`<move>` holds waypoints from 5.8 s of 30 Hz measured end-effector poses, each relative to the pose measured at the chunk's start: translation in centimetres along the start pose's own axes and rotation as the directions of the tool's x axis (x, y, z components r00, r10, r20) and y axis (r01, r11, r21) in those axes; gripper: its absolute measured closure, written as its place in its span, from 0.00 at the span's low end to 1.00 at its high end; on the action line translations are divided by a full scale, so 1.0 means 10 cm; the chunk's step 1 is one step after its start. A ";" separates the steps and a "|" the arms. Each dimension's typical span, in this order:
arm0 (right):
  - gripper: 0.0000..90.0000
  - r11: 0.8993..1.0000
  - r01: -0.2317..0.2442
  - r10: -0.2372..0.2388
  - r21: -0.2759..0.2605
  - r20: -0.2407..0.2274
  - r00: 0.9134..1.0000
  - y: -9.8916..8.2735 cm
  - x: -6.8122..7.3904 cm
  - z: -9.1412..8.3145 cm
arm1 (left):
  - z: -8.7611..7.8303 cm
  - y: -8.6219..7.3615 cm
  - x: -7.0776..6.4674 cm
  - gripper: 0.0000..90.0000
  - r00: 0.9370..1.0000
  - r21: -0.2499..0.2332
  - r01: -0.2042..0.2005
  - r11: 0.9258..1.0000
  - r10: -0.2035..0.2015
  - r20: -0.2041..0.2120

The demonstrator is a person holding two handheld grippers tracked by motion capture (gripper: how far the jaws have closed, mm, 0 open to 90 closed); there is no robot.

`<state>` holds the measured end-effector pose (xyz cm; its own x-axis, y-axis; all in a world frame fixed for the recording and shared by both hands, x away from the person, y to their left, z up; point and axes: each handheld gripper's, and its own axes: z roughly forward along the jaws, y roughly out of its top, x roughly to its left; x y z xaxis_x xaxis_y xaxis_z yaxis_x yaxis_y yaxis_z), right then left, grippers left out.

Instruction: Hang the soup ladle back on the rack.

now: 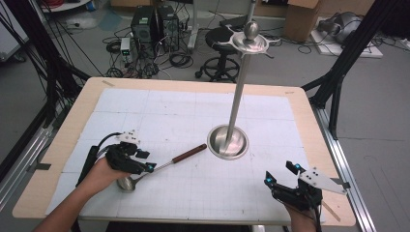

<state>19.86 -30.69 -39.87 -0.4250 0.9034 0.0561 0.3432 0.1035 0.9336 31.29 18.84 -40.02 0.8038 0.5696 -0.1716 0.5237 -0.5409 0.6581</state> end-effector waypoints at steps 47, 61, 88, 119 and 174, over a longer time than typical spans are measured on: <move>0.21 1.000 -0.020 0.020 -0.017 0.016 1.000 0.02 -0.02 -0.04 | 0.38 0.20 -0.15 0.93 0.992 0.343 -0.098 0.934 0.118 -0.037; 0.22 1.000 -0.022 0.023 -0.018 0.022 0.999 0.01 -0.04 -0.06 | 0.17 0.18 -0.07 0.93 0.999 0.198 -0.029 0.980 0.035 -0.030; 0.22 0.998 -0.038 0.036 -0.042 -0.057 0.998 0.05 0.06 -0.01 | -0.36 -0.03 -0.24 0.93 0.999 -0.222 0.016 0.975 -0.027 -0.048; 0.22 0.990 0.025 -0.070 -0.142 -0.322 0.944 0.69 0.77 0.44 | -0.42 -0.04 -0.77 0.93 0.993 -0.474 -0.082 0.876 0.032 -0.111; 0.81 0.976 -0.002 -0.176 -0.217 -0.796 0.579 1.73 1.54 0.85 | -0.11 0.10 -0.90 0.62 0.944 -0.485 -0.138 0.864 0.263 0.200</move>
<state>26.36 -11.48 -25.85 -0.9733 0.1732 0.1505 0.1543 0.0086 0.9880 24.26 13.79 -36.99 0.9529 0.2713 -0.1355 0.2047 -0.2457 0.9475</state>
